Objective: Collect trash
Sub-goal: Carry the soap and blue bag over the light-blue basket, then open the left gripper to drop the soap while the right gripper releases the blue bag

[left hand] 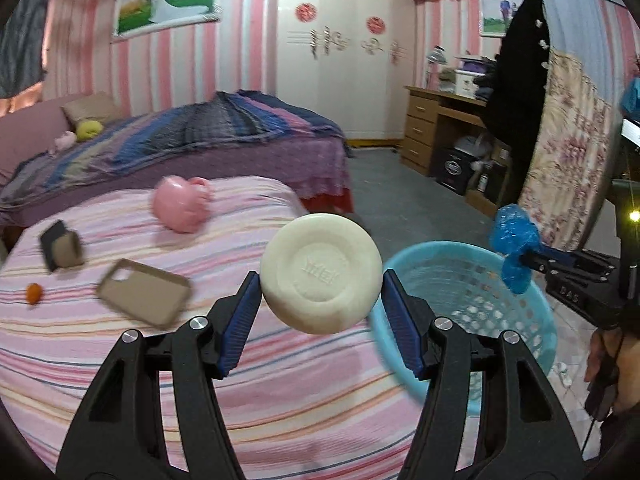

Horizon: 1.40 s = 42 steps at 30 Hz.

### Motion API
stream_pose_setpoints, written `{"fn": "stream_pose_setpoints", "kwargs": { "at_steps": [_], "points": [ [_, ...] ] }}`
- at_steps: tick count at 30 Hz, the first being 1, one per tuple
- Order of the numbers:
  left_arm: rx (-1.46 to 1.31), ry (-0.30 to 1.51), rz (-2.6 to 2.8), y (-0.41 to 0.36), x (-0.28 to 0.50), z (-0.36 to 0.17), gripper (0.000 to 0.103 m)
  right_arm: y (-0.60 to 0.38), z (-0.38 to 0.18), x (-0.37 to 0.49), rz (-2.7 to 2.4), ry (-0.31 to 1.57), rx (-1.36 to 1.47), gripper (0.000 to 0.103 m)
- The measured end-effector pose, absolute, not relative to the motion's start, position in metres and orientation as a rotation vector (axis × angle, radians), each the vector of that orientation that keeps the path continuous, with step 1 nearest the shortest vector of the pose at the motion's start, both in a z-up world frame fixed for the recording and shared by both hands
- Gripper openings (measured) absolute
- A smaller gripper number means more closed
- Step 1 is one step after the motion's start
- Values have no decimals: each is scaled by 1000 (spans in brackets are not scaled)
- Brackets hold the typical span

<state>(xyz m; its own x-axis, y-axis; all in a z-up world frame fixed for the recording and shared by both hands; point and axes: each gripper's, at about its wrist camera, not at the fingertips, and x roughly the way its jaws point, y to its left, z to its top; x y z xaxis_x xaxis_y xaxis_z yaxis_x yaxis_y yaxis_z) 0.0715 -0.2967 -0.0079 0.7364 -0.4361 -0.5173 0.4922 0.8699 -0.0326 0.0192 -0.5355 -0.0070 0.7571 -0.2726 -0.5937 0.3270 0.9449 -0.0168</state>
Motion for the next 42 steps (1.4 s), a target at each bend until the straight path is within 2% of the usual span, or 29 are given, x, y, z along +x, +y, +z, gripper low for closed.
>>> {"fn": "stream_pose_setpoints", "kwargs": {
  "at_steps": [11, 21, 23, 24, 25, 26, 29, 32, 42],
  "points": [
    [185, 597, -584, -376, 88, -49, 60, -573, -35, 11, -355, 651, 141, 23],
    [212, 606, -620, -400, 94, -57, 61, -583, -43, 15, -350, 662, 151, 23],
    [217, 617, -638, -400, 94, -58, 67, -583, -44, 16, -351, 659, 151, 23],
    [221, 617, -636, -400, 94, -58, 79, -582, -45, 16, -351, 659, 151, 23],
    [225, 602, -621, -398, 92, -58, 86, -580, -46, 17, -352, 660, 151, 23],
    [227, 585, -609, -395, 91, -57, 88, -581, -46, 17, -353, 662, 150, 23],
    [241, 566, -598, -388, 88, -53, 89, -580, -46, 17, -355, 658, 150, 23],
    [244, 537, -567, -377, 87, -48, 95, -579, -46, 18, -358, 646, 151, 23],
    [160, 537, -483, -322, 101, -34, 97, -567, -43, 18, -336, 605, 178, 23]
  ]
}}
